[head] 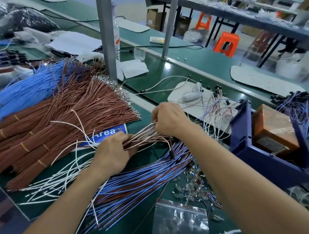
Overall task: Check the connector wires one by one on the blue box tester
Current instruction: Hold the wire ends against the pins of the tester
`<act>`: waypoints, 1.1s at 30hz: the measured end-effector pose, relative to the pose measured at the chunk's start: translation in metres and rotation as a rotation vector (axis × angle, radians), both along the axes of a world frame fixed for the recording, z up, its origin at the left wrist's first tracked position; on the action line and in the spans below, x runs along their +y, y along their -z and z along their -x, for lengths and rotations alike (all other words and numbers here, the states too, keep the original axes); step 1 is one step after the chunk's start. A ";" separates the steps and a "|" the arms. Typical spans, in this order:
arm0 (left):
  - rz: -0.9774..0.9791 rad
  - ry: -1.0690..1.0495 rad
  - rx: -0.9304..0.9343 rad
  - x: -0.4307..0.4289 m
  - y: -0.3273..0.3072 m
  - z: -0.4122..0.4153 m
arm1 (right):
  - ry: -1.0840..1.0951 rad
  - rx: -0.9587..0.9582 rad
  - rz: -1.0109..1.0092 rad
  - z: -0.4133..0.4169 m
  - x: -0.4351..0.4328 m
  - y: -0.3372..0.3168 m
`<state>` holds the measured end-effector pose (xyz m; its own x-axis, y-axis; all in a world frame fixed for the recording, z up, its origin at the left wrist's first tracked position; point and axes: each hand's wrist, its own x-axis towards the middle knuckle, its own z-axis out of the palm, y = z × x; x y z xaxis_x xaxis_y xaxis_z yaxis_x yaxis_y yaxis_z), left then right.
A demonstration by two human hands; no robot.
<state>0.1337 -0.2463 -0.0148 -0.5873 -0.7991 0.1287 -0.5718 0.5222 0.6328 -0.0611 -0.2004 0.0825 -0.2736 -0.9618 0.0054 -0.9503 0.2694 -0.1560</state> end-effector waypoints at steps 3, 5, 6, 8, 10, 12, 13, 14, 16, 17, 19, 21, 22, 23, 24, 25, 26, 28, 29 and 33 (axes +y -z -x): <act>0.011 0.024 0.006 0.000 -0.001 -0.001 | 0.052 -0.208 0.033 0.013 0.017 -0.023; 0.017 0.028 -0.005 0.001 -0.003 -0.001 | 0.046 -0.308 -0.036 0.019 0.031 -0.036; 0.016 0.025 -0.009 0.002 -0.005 -0.002 | 0.049 -0.377 -0.066 0.022 0.040 -0.041; -0.010 0.012 -0.027 0.005 -0.010 -0.001 | 0.082 -0.548 -0.063 0.028 0.056 -0.050; -0.055 -0.026 -0.083 0.007 -0.019 0.000 | 0.165 -0.616 0.022 0.034 0.074 -0.055; 0.008 -0.108 -0.234 0.012 -0.030 0.001 | 0.264 -0.509 0.116 0.039 0.090 -0.052; 0.115 -0.158 -0.308 0.015 -0.037 0.002 | 0.307 -0.435 0.151 0.039 0.096 -0.049; 0.236 -0.200 -0.322 0.019 -0.046 0.004 | 0.341 -0.388 0.188 0.037 0.100 -0.045; 0.405 -0.191 -0.132 0.032 -0.065 0.015 | 0.374 -0.390 0.264 0.028 0.100 -0.037; 0.452 -0.123 0.003 0.040 -0.071 0.023 | 0.377 -0.410 0.289 0.022 0.098 -0.035; 0.481 0.110 0.194 0.054 -0.079 0.044 | 0.380 -0.428 0.342 0.012 0.091 -0.034; 0.464 0.339 0.164 0.065 -0.077 0.060 | 0.393 -0.436 0.439 0.008 0.085 -0.041; 0.461 0.385 0.084 0.066 -0.071 0.065 | 0.408 -0.442 0.495 0.009 0.084 -0.046; 0.440 0.381 0.002 0.063 -0.064 0.067 | 0.426 -0.456 0.544 0.011 0.086 -0.052; 0.376 0.339 -0.047 0.057 -0.057 0.067 | 0.442 -0.479 0.584 0.014 0.090 -0.058; 0.267 0.275 -0.054 0.051 -0.052 0.066 | 0.459 -0.509 0.616 0.017 0.095 -0.063; 0.122 0.189 -0.032 0.047 -0.051 0.065 | 0.482 -0.539 0.641 0.020 0.103 -0.067; -0.146 -0.013 0.044 0.040 -0.054 0.067 | 0.546 -0.617 0.675 0.022 0.124 -0.068; -0.215 -0.115 0.074 0.040 -0.057 0.068 | 0.578 -0.683 0.697 0.020 0.135 -0.067; -0.183 -0.026 0.042 0.057 -0.076 0.068 | 0.653 -0.954 0.727 0.003 0.180 -0.050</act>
<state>0.0661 -0.1888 0.0613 -0.5631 -0.8264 0.0037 -0.5551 0.3815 0.7391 -0.0636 -0.0200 0.1323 -0.8552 -0.5182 0.0050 -0.1269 0.2001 -0.9715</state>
